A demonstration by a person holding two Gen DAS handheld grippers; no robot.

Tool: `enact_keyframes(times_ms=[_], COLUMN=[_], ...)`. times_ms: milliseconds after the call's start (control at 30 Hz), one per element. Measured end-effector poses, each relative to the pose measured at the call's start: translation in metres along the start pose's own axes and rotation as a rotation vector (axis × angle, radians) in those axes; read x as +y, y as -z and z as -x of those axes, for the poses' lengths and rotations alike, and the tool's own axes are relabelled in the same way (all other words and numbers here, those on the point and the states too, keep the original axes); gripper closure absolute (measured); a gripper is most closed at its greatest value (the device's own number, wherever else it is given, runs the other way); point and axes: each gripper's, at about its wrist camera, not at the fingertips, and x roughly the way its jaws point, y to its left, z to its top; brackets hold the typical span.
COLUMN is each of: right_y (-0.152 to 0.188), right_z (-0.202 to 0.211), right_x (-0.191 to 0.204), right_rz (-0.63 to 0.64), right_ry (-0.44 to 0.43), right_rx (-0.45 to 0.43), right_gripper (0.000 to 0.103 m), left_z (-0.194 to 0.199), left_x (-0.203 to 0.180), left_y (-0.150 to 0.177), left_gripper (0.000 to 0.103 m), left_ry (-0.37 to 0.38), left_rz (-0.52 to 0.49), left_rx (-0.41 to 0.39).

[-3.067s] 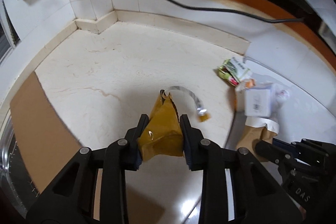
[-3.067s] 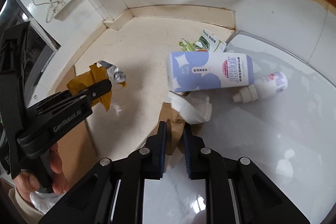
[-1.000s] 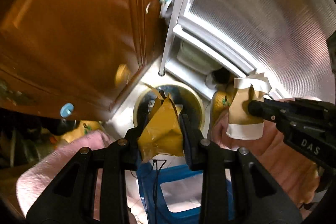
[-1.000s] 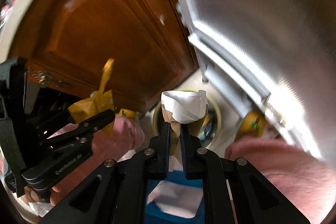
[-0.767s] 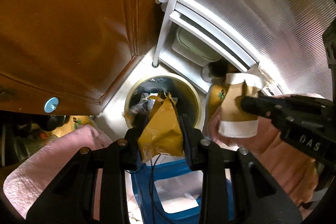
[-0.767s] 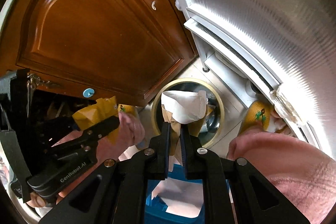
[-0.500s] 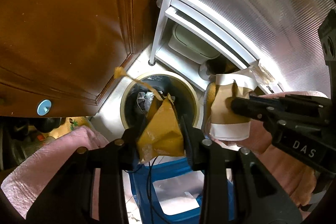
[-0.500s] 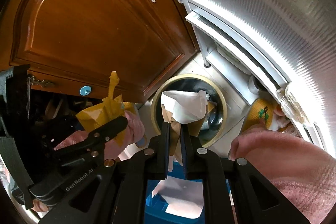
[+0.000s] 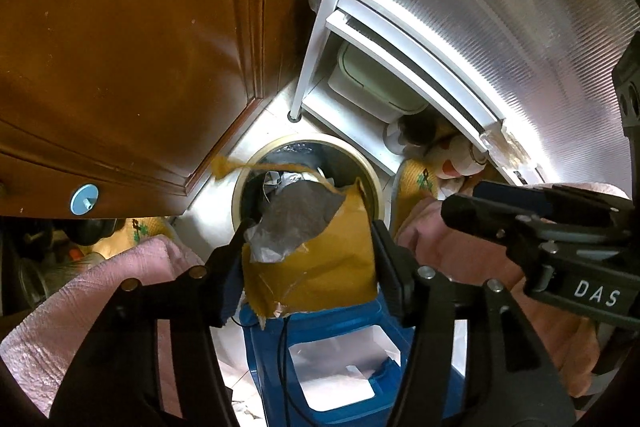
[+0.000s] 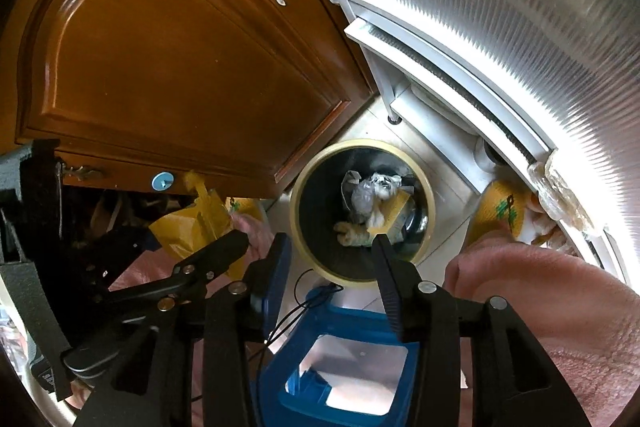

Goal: Collect trash
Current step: 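Open both tools to drop the packet and paper into the bin, then raise both tools back up toward the table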

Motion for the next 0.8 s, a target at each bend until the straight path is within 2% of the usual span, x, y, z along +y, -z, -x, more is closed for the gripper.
enact_keyframes(times_ms=[233, 367, 433, 800], right_y=[0.0000, 0.0006, 0.0006, 0.0014], right_z=[-0.0019, -0.0022, -0.0027, -0.0053], right_x=[0.0019, -0.0007, -0.0013, -0.0014], right_rz=[-0.002, -0.013, -0.012, -0.005], right_ry=[0.010, 0.009, 0.010, 0.021], right_rx=[-0.002, 0.002, 0.003, 0.011], right_gripper=[0.060, 0.060, 0.060, 0.060], left_z=[-0.0057, -0.0075, -0.0075, -0.0067], left_x=[-0.0021, -0.0020, -0.0020, -0.0005], left_y=[0.0020, 0.0029, 0.0030, 0.0028], left_gripper=[0.044, 0.028, 0.025, 0.024], left_ry=[-0.005, -0.019, -0.019, -0.017], left_rz=[-0.010, -0.012, -0.012, -0.010], left_rx=[0.032, 0.036, 0.036, 0.032])
